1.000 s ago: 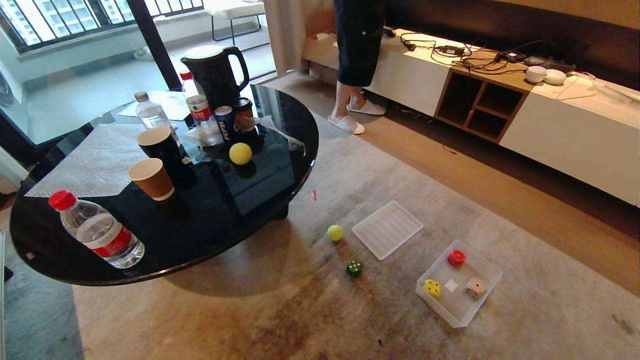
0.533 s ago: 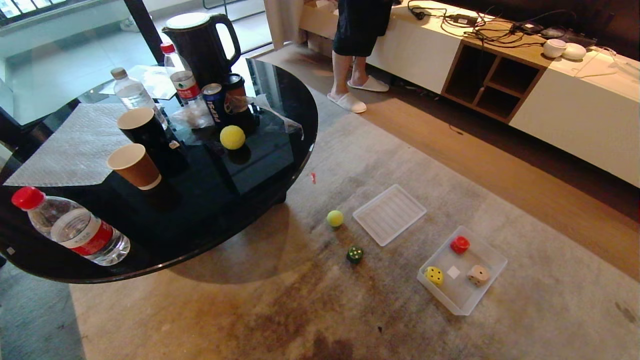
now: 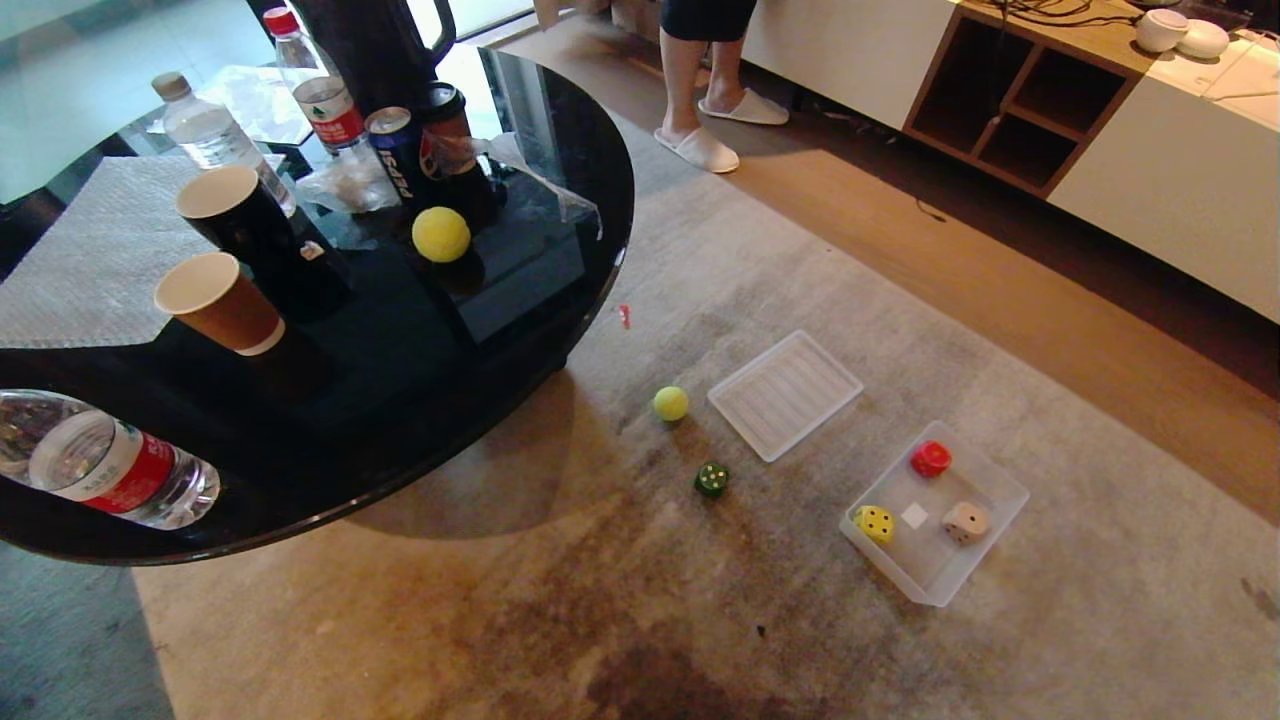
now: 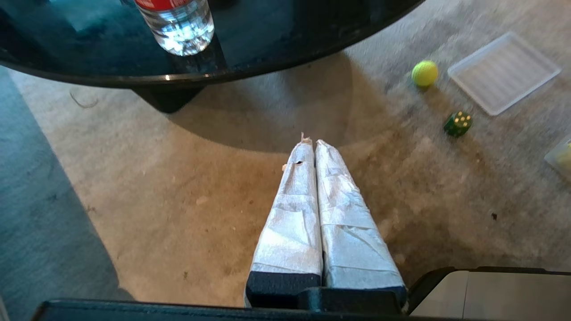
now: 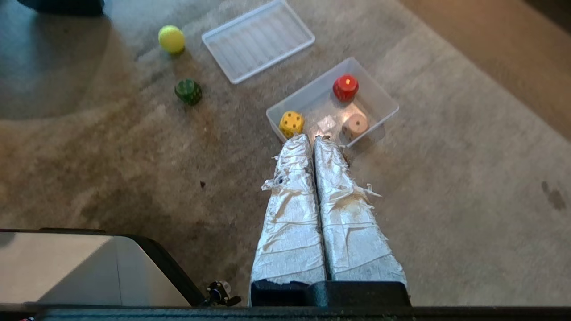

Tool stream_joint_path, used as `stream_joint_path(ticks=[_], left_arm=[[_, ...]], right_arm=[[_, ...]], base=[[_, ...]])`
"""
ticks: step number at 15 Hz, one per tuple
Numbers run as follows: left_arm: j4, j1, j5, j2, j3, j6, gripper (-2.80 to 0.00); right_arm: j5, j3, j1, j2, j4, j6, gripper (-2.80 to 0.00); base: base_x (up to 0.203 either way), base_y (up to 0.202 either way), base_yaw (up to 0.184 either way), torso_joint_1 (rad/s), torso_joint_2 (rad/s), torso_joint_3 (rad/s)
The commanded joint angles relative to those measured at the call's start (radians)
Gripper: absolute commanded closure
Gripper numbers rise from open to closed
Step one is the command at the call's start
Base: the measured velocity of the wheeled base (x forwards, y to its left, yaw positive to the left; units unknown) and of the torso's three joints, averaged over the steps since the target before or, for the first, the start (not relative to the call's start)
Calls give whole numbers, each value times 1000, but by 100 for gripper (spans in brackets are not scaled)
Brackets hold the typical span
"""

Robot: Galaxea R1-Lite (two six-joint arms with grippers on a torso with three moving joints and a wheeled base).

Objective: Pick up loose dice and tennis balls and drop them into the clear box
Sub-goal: Find toys out of the box

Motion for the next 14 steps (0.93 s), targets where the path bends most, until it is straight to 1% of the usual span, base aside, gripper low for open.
stream_joint_path(ticks=[1, 14], left_arm=[[0, 0, 0, 1, 0, -1, 0], [0, 0, 0, 0, 0, 0, 0]], right_arm=[[1, 0, 0, 2, 1, -1, 0], [1, 0, 0, 2, 1, -1, 0]], base=[[0, 0, 0, 2, -2, -193], [0, 0, 0, 2, 3, -196]])
